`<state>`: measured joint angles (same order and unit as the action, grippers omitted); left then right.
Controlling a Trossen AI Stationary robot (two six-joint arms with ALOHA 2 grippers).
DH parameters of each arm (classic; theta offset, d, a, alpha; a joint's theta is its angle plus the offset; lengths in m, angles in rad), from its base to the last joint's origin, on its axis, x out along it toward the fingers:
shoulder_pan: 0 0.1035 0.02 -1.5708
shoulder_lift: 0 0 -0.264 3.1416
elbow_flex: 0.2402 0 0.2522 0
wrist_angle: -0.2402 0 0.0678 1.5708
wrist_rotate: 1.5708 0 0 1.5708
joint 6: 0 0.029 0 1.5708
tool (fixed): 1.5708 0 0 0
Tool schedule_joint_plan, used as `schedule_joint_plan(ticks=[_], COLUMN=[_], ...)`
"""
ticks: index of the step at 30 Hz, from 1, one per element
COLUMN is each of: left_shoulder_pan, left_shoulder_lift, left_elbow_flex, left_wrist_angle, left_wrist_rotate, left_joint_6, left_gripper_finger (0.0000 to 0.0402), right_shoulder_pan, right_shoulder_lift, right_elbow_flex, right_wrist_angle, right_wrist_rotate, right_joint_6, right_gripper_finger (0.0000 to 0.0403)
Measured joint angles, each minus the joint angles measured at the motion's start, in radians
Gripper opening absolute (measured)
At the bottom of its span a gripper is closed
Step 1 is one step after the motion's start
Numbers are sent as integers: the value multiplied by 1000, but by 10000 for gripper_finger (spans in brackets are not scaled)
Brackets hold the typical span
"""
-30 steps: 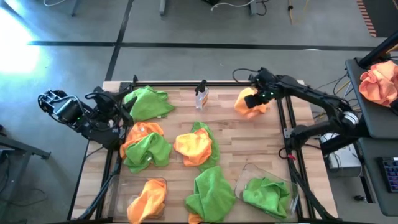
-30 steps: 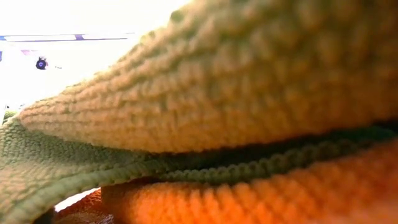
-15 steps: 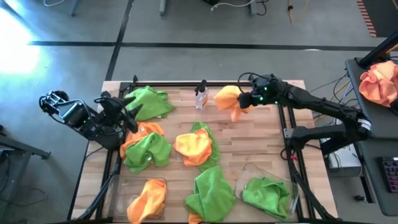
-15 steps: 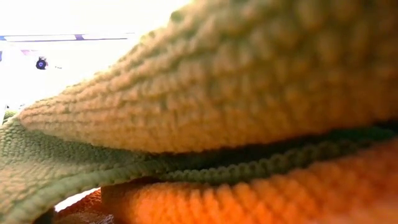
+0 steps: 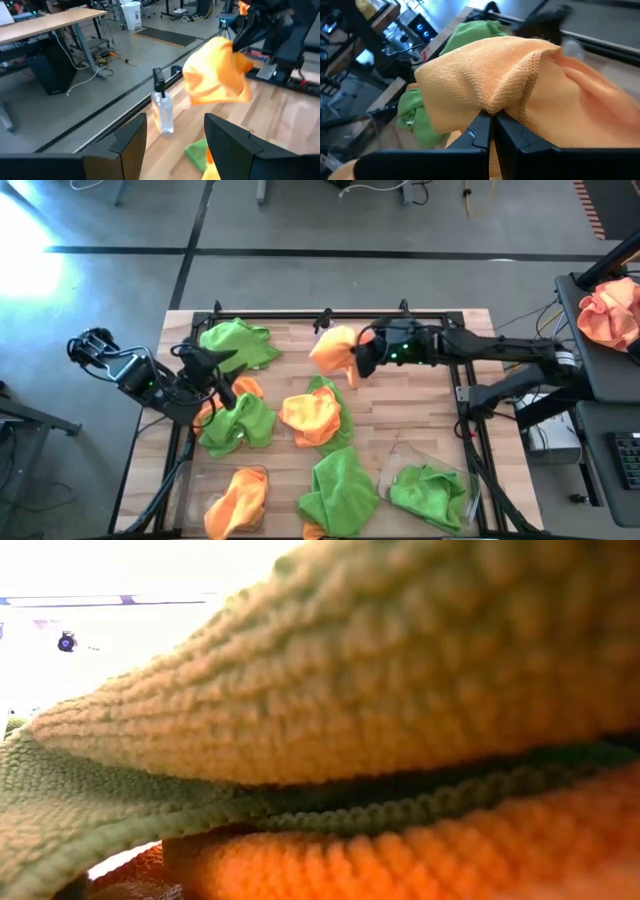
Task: Sort microfiber towel by color & place in baskets
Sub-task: Put the orange microfiber cloth into the left transparent bin
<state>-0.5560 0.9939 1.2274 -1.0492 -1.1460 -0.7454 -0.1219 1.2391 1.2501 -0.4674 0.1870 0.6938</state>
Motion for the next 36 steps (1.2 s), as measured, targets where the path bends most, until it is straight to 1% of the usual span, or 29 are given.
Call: schedule_joint_plan(ticks=[5,9,11,14,19,23,25,31,36], left_shoulder_pan=[0,10,21,37,66,88,103,145,163], left_shoulder_lift=[68,140,175,228,308,366,394,466,485], left_elbow_flex=[0,0,9,48,140,213,247,328,343], left_wrist_angle=[153,296,340,342,341,332,306,154,124], left_wrist_rotate=[4,6,6,6,6,19,37,46,47], left_joint_6=[23,65,81,86,117,169,189,184,183], left_gripper_finger=[182,182,182,182,182,182,182,182,182], right_shoulder_pan=[37,44,48,56,74,89,95,121,154], right_shoulder_lift=[116,201,236,274,308,330,342,384,416], right_elbow_flex=[142,275,339,417,520,583,609,674,718], right_wrist_angle=[-37,-165,-230,-283,-287,-288,-290,-302,-330], right_wrist_rotate=[0,-1,0,7,33,101,105,104,103], right_joint_6=[-103,-171,-196,-244,-309,-346,-355,-368,-385], right_gripper_finger=[9,9,9,9,9,9,9,9,9])
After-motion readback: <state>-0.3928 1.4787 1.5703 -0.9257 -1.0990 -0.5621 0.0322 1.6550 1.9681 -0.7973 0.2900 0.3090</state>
